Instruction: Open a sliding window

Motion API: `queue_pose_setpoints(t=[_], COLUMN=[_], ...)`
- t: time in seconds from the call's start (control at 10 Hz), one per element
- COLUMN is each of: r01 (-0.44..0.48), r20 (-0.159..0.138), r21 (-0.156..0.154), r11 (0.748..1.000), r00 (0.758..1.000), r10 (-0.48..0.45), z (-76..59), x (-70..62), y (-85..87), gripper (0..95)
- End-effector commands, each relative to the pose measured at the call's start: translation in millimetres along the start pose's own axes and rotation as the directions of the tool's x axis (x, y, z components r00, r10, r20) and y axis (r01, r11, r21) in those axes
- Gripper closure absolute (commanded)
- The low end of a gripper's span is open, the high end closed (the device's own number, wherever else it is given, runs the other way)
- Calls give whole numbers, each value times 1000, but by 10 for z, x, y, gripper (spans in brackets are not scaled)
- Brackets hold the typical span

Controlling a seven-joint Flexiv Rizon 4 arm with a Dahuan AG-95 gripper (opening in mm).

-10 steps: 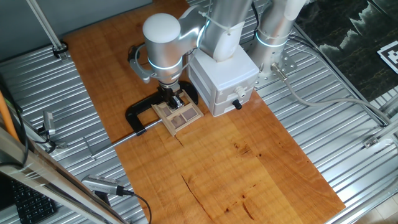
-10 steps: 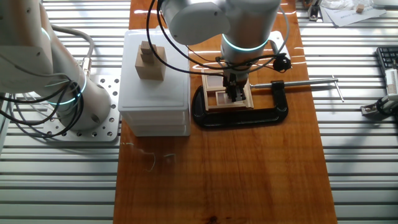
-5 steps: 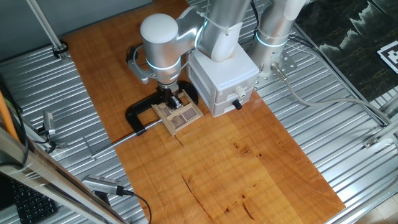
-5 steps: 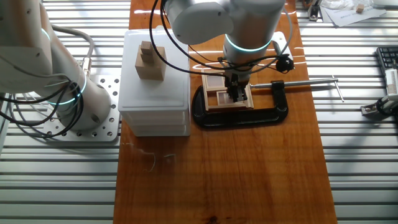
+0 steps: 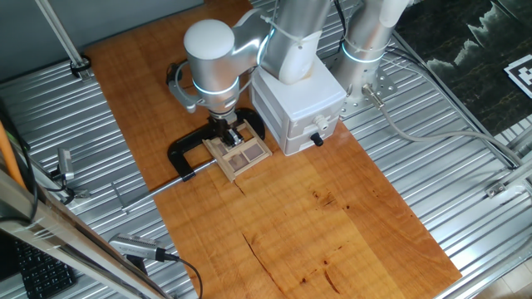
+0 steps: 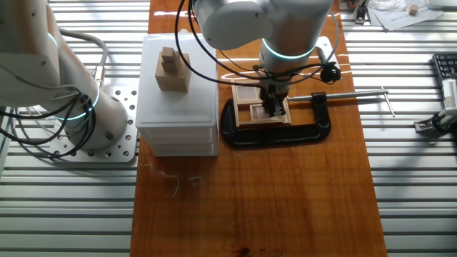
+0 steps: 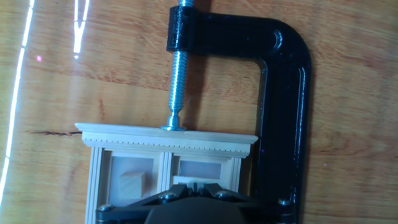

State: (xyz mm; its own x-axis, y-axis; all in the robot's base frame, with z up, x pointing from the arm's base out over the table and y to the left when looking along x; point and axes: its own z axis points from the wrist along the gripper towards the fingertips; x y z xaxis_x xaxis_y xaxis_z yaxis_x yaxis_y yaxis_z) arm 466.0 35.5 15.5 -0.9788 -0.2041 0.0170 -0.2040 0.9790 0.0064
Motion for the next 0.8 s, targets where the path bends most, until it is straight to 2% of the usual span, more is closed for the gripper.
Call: queue_pose_setpoints(t=[0.1,0.8], r01=[0,2], r20=[-3,-9], r21=[-1,-3], r11=[1000,1000], r00=[1000,1000], r10=[0,-2], z=[0,-11], x=[-19,-89], y=[-1,-8], gripper=[950,950])
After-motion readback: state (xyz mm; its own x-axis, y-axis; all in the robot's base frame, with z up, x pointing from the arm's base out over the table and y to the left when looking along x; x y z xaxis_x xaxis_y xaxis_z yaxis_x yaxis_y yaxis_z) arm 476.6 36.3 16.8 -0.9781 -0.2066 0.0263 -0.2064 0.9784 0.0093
